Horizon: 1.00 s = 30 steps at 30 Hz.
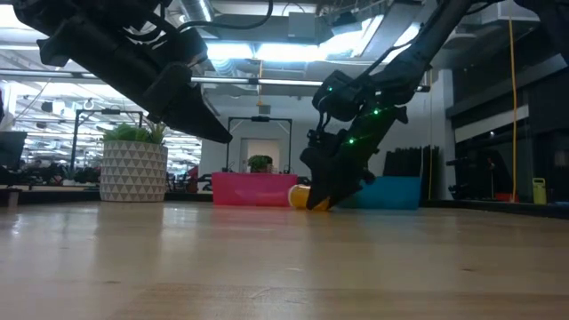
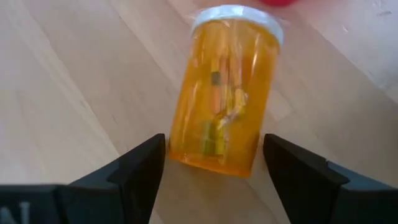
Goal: Pick and place medicine bottles into bin by pill shape (circle, oval)
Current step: Put the orange pill bottle into the blue bin
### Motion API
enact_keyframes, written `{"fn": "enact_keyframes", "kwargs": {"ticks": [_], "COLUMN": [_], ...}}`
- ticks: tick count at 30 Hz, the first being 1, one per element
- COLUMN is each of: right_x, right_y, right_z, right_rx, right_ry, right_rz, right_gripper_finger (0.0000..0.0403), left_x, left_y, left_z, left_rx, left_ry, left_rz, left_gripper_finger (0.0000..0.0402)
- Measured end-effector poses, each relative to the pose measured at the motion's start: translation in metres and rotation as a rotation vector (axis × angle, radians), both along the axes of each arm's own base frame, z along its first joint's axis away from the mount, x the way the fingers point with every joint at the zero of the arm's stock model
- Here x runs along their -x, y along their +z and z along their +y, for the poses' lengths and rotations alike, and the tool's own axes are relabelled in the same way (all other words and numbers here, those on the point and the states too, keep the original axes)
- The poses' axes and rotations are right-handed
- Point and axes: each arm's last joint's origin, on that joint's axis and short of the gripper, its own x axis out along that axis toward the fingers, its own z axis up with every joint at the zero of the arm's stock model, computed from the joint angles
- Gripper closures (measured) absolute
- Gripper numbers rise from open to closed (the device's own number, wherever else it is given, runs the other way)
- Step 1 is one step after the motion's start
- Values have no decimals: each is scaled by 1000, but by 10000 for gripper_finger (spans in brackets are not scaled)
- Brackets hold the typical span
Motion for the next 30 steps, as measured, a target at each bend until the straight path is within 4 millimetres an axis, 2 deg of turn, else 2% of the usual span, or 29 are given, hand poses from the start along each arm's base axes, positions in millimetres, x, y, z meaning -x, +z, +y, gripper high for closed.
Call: {"fn": "enact_keyframes", "kwargs": {"ticks": [6,16,26,30], "right_x": [0,0,0,1], "right_y": [0,0,0,5], "right_z": [0,0,-1,3], "right_rx": [-41,-58,-59,-75], "right_ry": [-83,-115,-135,-113], "right_rz": [-32,-43,-41,-45], "right_gripper_finger": [130,134,221,224], "left_x": [0,0,0,0], "left_y": [0,0,0,0], "left_z": [0,0,0,0], "left_rx": [0,2,3,3], "left_ry": [0,1,2,1], "left_rz": [0,-1,-2,-1], "left_gripper_finger": [239,239,239,239]}}
